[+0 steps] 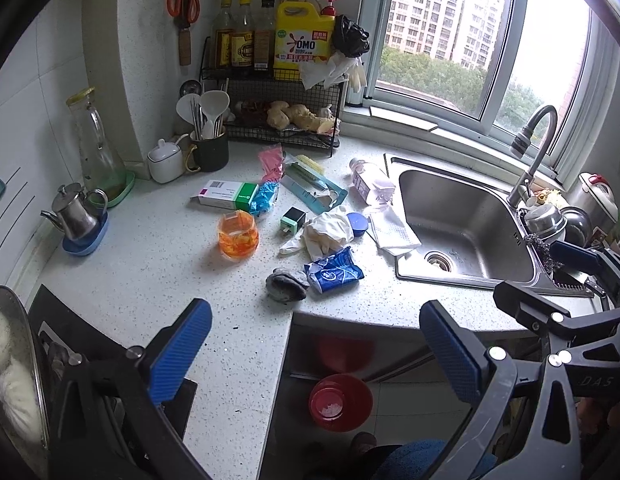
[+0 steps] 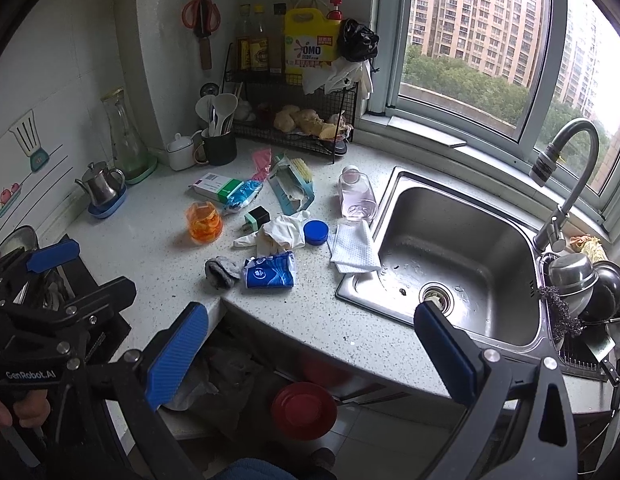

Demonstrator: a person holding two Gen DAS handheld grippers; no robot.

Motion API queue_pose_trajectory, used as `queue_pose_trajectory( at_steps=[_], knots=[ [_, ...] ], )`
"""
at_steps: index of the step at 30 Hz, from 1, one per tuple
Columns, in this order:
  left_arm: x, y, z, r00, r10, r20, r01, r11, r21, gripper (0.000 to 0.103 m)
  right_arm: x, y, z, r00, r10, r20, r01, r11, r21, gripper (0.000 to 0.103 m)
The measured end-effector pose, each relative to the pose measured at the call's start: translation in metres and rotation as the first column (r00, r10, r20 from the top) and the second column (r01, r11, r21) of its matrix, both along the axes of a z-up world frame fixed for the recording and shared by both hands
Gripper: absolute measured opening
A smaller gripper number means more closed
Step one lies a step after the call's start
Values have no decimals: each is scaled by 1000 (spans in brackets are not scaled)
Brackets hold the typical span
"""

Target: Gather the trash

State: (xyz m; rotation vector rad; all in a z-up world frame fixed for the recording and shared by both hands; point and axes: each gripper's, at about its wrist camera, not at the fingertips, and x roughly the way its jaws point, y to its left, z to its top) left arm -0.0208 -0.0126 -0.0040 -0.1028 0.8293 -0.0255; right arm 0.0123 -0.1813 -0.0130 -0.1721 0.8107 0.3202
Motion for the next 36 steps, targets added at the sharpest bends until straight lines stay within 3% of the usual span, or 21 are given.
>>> queue_pose_trajectory(
  at_steps=[36],
  knots=[
    [2,-12,-2,1000,-12,-5,13,1000,28,103,-1,-5,-6,1000,14,-26,-13,1000,24,103]
  ],
)
